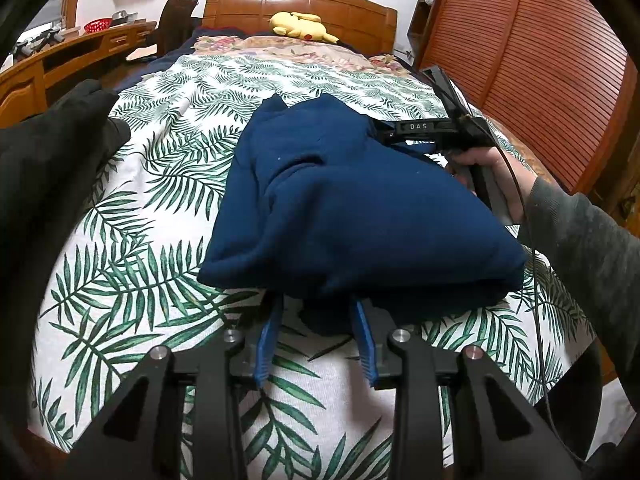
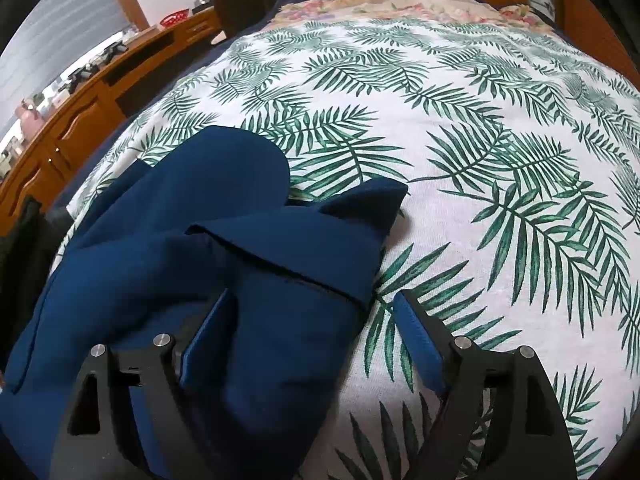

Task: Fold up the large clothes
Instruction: 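Grasp the folded blazer bundle with the left tool while the right tool grasps it, then lift the blazer bundle with both tools and carry it toward the desk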

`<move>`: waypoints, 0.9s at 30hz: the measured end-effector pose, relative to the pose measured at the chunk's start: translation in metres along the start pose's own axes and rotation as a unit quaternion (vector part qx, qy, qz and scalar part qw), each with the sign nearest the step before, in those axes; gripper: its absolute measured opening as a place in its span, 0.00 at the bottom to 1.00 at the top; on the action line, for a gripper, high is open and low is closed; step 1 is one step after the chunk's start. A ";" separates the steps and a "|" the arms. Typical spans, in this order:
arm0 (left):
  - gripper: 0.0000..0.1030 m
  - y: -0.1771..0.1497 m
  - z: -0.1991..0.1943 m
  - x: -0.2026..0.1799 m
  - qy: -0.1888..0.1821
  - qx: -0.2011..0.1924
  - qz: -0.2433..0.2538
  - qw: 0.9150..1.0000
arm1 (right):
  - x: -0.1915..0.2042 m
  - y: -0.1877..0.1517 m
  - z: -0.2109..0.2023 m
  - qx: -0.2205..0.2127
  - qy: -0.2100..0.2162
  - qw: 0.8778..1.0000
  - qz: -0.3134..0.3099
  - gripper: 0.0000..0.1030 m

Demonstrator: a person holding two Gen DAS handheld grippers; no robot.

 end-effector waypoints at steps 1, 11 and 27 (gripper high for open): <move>0.32 0.000 0.000 0.000 0.000 0.000 0.000 1.000 | 0.000 0.000 0.000 0.000 0.001 1.000 0.001 0.81; 0.15 -0.002 0.003 0.002 -0.010 -0.012 0.001 1.000 | 0.011 -0.003 -0.013 -0.032 0.036 0.999 -0.011 0.24; 0.04 0.035 -0.090 0.044 0.031 -0.117 -0.001 0.993 | 0.115 0.021 -0.128 -0.165 0.003 0.983 -0.086 0.07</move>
Point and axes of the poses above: each gripper's, at about its wrist camera, not at the fingertips, and z roughly the way its jaws point, x to its left, y to its top, the point moved 5 cm from there along z, roughly the way its jaws point, and after that the axes turned 4 degrees about z, right-handed, at the moved point
